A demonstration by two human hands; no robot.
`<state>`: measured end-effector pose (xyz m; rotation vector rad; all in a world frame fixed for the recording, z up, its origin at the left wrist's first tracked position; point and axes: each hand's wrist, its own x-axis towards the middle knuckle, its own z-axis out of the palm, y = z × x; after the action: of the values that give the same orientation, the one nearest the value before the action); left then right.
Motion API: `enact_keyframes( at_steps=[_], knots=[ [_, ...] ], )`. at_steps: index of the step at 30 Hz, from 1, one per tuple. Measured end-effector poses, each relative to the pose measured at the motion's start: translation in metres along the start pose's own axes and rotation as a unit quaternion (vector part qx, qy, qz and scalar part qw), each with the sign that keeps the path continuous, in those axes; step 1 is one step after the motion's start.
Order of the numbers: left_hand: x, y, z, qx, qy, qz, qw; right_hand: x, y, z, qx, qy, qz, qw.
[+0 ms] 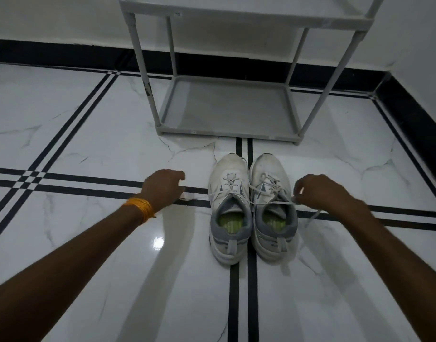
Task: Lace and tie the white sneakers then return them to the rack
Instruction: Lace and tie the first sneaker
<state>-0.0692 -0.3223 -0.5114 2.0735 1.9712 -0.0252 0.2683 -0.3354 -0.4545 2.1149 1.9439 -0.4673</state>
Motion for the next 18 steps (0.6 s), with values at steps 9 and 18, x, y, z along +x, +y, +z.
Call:
enact_keyframes(
  at_steps=[9,18],
  knots=[
    [-0.023,0.069,0.012,-0.269,0.021,0.112,0.956,-0.015,-0.061,0.013,0.167,-0.007,-0.201,0.965],
    [-0.027,0.064,0.007,-0.065,0.031,0.168,0.983,-0.006,-0.056,0.018,0.080,0.080,-0.252,0.961]
  ],
)
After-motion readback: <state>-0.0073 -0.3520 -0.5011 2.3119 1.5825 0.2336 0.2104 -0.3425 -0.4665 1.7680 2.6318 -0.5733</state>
